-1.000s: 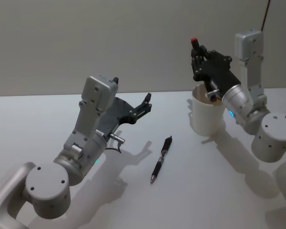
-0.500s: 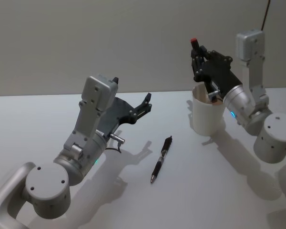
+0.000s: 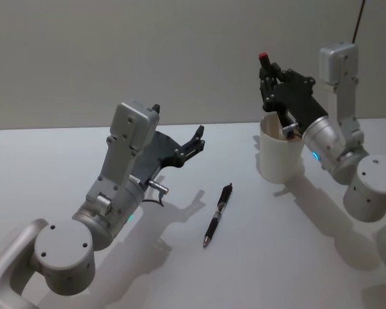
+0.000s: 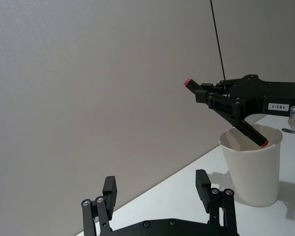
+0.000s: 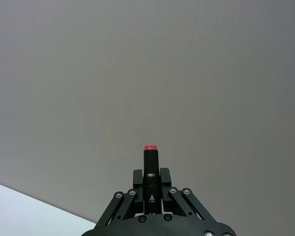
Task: Place the pen into the pen holder.
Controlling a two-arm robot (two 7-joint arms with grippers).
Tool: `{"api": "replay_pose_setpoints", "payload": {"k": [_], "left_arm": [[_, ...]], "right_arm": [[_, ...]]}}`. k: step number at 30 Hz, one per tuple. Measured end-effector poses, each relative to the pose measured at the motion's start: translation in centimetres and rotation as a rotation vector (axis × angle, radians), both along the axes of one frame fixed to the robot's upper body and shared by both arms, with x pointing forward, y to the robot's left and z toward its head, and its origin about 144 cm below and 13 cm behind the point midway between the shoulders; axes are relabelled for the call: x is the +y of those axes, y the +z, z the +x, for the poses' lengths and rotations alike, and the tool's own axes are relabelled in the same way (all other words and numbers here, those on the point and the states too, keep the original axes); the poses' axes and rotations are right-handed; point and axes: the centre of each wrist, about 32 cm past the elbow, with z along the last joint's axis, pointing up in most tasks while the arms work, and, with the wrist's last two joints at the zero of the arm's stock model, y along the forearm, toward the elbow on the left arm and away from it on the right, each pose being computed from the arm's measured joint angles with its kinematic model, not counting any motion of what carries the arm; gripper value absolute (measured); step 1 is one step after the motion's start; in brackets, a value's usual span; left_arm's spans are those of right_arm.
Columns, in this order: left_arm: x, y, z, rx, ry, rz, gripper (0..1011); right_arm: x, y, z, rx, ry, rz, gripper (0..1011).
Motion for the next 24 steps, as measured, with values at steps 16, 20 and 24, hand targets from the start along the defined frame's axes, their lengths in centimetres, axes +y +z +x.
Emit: {"api": "replay_pose_setpoints", "payload": {"k": [16, 20, 24], "left_arm": [[0.00, 0.00, 0.00, 0.000, 0.000, 0.000, 1001], [0.00, 0.00, 0.00, 0.000, 0.000, 0.000, 1001], [0.00, 0.00, 0.00, 0.000, 0.000, 0.000, 1001]], "right_arm": [[-0.16, -0.34, -0.08, -0.006, -0.010, -0.005, 195], [-0.19, -0.36, -0.08, -0.007, -0.012, -0.006, 260], [-0.21, -0.39, -0.09, -0.007, -0.012, -0.007, 382]]}}
